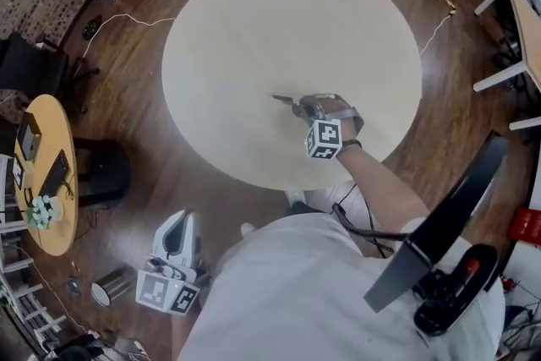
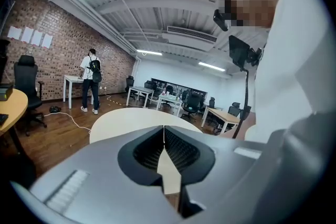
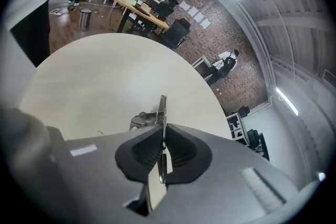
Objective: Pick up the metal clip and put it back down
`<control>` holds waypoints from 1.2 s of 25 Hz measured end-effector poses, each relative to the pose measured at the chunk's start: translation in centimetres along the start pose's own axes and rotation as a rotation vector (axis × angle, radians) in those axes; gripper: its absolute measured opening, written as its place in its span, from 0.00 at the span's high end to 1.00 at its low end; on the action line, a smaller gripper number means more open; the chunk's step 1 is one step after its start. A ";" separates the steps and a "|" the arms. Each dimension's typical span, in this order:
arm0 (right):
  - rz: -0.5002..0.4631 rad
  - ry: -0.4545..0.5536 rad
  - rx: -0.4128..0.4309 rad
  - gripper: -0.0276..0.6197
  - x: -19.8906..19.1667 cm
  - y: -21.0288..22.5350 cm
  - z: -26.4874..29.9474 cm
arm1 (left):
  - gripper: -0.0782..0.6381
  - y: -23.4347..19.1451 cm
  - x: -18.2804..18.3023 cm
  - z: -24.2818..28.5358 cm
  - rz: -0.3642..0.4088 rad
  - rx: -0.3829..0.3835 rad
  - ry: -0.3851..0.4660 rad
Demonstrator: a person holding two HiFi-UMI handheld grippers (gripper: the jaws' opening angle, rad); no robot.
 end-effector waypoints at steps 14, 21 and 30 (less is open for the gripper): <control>0.105 0.101 0.161 0.66 2.3 -2.6 0.0 | 0.90 0.5 -0.3 1.1 -0.036 0.014 -0.055; 0.178 0.162 0.056 0.66 7.3 -0.8 -5.2 | 0.90 -1.6 -0.5 0.3 0.007 -0.090 -0.035; 0.345 0.183 -0.137 0.66 12.0 -2.9 -17.0 | 0.90 -2.3 -1.5 -3.5 0.098 -0.314 0.025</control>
Point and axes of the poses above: the fingertips, and each gripper's own axes: z forward along the fingers, y to its right, x out of its top, the point moved 3 cm from there along -z, backward along the fingers, and after that the axes turned 2 degrees about -x, right-handed, at the moved point
